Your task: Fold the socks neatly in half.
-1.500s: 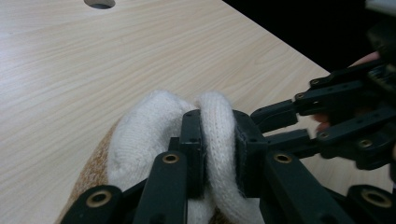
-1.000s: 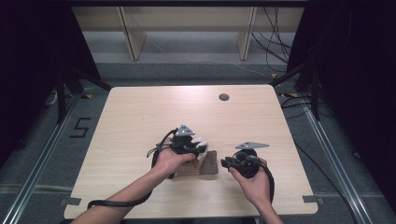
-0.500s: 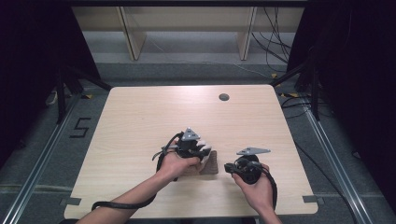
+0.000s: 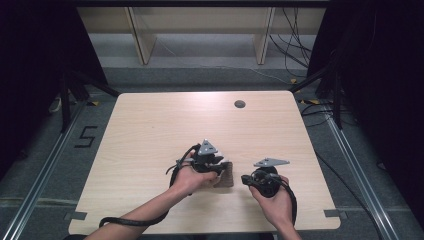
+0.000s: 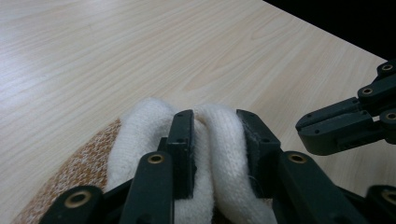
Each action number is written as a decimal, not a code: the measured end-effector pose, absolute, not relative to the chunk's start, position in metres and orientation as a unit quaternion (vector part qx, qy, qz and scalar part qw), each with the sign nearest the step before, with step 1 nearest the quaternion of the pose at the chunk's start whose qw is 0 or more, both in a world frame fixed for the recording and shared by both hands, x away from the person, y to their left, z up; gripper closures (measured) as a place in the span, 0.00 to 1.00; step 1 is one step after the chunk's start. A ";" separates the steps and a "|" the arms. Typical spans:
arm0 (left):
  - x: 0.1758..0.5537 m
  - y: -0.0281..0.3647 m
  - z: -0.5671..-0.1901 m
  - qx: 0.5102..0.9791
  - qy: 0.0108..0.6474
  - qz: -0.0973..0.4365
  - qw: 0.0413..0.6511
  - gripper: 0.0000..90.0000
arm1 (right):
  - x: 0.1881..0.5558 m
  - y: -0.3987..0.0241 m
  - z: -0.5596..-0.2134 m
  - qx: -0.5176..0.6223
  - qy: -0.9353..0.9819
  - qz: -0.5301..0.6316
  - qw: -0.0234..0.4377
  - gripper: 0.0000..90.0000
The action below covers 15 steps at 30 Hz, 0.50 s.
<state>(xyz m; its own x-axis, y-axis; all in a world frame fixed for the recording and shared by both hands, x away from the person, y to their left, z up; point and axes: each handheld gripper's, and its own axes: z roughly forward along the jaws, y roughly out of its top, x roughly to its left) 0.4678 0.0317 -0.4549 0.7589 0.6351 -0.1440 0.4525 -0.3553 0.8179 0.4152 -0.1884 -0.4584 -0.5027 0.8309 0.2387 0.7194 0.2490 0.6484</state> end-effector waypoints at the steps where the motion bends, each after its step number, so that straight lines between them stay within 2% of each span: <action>1: 0.467 0.030 -0.455 0.814 0.336 0.100 0.463 0.74 | 0.415 -0.188 -0.458 0.493 0.786 0.366 0.075 0.96; 6: 0.466 0.026 -0.458 0.818 0.322 0.099 0.466 0.66 | 0.416 -0.190 -0.457 0.488 0.784 0.374 0.084 0.93; 7: 0.465 0.025 -0.458 0.818 0.322 0.099 0.466 0.65 | 0.414 -0.188 -0.455 0.501 0.777 0.374 0.073 0.93; 11: 0.463 0.023 -0.456 0.817 0.313 0.101 0.473 0.58 | 0.416 -0.192 -0.452 0.484 0.781 0.382 0.095 0.92; 13: 0.462 0.024 -0.452 0.820 0.307 0.101 0.472 0.56 | 0.413 -0.191 -0.448 0.506 0.771 0.378 0.080 0.92; 15: 0.460 0.023 -0.451 0.812 0.312 0.097 0.483 0.55 | 0.416 -0.193 -0.450 0.484 0.776 0.394 0.095 0.92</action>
<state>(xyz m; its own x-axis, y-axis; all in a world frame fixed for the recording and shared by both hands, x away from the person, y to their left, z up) 0.4603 0.0235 -0.4506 0.7866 0.6002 -0.1449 0.4135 -0.3378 0.8455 0.4164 -0.1927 -0.4496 -0.5144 0.8249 0.2345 0.6759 0.2217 0.7028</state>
